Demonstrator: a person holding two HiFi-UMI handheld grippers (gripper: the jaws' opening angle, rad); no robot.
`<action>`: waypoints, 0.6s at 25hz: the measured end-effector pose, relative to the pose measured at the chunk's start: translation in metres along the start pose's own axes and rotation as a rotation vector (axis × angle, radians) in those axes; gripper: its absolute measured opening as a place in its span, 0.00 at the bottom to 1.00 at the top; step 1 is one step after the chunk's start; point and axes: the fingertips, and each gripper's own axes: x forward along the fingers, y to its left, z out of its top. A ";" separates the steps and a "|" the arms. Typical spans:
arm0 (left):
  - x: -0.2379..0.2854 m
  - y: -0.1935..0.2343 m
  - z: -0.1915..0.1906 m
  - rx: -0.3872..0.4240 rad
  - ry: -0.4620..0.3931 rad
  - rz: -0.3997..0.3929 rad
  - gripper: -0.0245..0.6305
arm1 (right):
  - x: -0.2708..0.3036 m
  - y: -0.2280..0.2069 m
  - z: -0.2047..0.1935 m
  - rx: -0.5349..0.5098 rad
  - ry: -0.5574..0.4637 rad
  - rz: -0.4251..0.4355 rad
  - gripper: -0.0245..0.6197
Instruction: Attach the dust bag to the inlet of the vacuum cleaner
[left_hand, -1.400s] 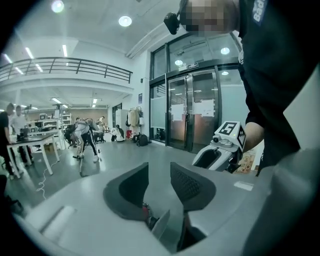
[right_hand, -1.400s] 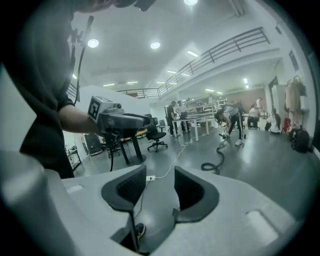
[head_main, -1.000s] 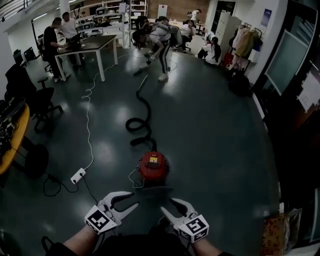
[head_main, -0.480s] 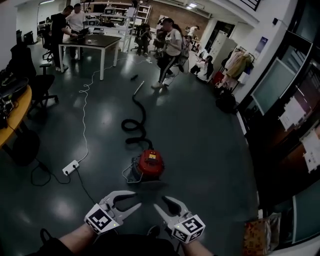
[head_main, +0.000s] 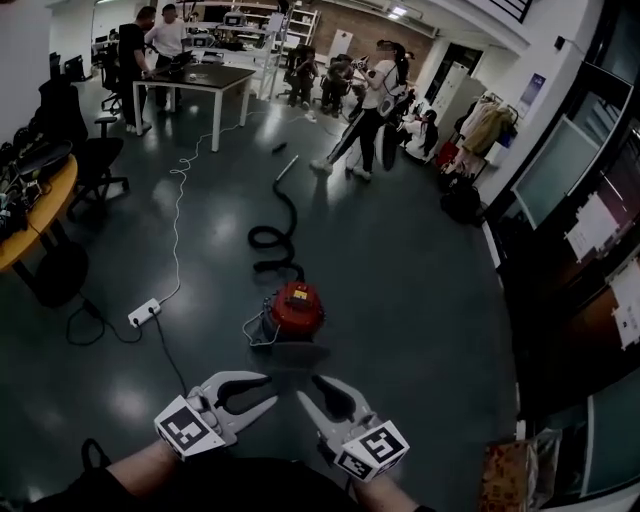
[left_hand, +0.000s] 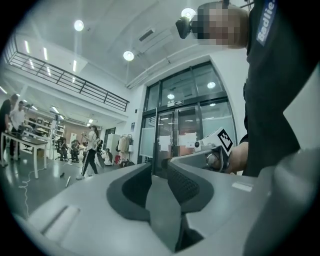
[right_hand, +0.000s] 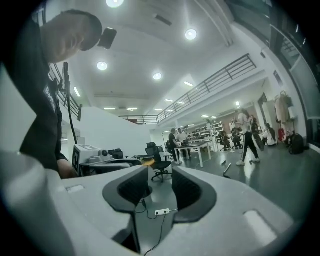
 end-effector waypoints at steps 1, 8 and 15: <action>0.009 -0.010 -0.001 -0.001 0.014 -0.012 0.19 | -0.009 -0.002 0.002 0.000 -0.009 0.001 0.27; 0.040 -0.062 -0.002 0.017 0.051 -0.066 0.09 | -0.058 -0.006 0.006 -0.019 -0.063 0.005 0.18; 0.050 -0.074 -0.004 0.003 0.074 -0.076 0.04 | -0.081 -0.004 0.001 -0.023 -0.101 -0.013 0.04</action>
